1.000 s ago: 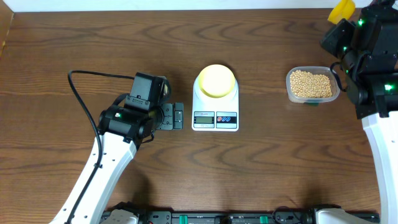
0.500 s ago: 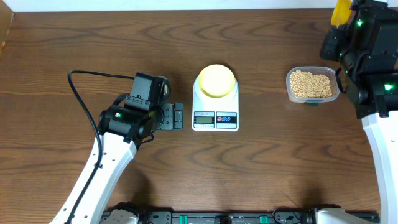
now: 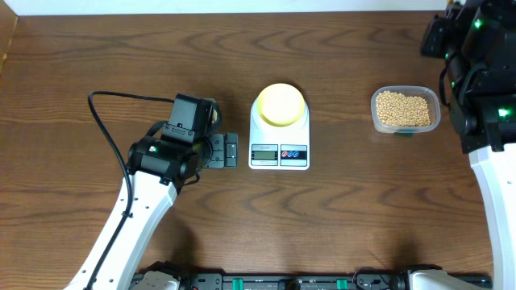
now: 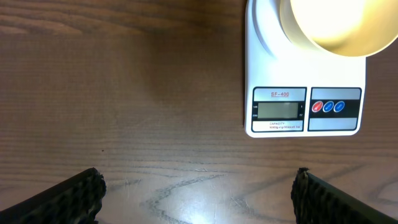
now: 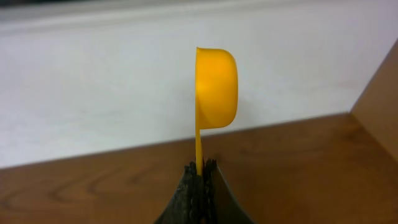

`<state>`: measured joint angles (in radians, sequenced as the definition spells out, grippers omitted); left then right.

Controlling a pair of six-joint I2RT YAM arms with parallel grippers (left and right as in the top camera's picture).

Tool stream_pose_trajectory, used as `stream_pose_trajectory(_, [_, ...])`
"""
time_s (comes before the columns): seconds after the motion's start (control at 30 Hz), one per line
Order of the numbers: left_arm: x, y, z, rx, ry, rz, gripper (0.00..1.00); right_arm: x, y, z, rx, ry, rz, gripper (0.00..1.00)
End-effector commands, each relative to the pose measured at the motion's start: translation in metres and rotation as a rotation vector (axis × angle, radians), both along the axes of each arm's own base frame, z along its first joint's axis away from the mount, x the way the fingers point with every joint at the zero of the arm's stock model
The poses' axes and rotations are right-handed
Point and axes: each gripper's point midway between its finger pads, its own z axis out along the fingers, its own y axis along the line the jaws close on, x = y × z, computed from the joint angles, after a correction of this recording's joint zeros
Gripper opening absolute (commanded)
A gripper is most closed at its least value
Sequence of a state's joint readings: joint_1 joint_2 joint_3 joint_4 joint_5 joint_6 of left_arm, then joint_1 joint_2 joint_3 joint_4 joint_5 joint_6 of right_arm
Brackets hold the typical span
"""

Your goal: Scoop item into bowl and weigh 50g on scale

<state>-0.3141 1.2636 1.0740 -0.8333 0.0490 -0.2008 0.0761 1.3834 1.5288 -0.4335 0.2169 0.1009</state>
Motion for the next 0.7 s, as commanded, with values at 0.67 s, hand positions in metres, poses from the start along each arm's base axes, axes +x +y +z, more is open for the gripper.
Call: stream_pose_trajectory(0.67, [0.014,-0.029,0.012,-0.193,-0.024,0.039,0.98,0.003,0.016,0.011,-0.072,-0.023,0.121,0.01])
